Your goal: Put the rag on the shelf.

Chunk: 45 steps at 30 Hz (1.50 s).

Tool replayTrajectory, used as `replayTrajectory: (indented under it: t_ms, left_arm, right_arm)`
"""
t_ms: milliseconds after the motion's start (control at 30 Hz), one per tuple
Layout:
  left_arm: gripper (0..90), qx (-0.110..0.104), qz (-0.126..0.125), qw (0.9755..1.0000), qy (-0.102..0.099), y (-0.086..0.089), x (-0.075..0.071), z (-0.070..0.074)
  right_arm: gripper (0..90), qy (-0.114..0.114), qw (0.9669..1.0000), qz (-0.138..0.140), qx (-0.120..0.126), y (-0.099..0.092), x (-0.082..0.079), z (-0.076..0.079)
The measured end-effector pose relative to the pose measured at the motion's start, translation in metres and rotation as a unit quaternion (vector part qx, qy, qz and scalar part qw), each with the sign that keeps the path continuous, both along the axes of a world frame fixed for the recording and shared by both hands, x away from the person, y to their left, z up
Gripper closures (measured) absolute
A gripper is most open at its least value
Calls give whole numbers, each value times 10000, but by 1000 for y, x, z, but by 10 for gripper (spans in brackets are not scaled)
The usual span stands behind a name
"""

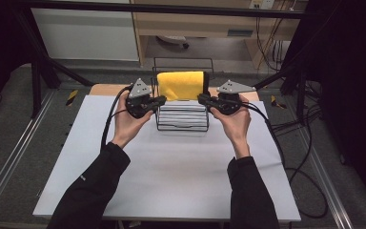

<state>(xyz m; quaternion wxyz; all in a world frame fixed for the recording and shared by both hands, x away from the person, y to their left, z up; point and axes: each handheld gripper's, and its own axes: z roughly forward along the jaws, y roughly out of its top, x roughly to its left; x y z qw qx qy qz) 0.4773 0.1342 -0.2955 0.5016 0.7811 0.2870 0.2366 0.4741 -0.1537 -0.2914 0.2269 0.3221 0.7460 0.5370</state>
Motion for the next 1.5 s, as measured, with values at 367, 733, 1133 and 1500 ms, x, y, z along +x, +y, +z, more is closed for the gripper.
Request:
replayTrajectory:
  t_ms: [367,733,1133,1500]
  left_arm:
    - [737,-3,-74,9995,291,20,-22,2]
    - [366,107,59,9981,606,49,-38,-25]
    - [107,316,187,9950,928,71,-50,-59]
    - [48,387,196,9940,1006,90,-70,-93]
  right_arm:
    - [602,-51,9998,183,42,-10,-27,6]
    - [309,145,9996,107,202,-30,-41,-17]
    - [97,495,9987,-115,-7,-47,-49,-55]
    - [52,757,9970,-139,-58,-55,-61,-94]
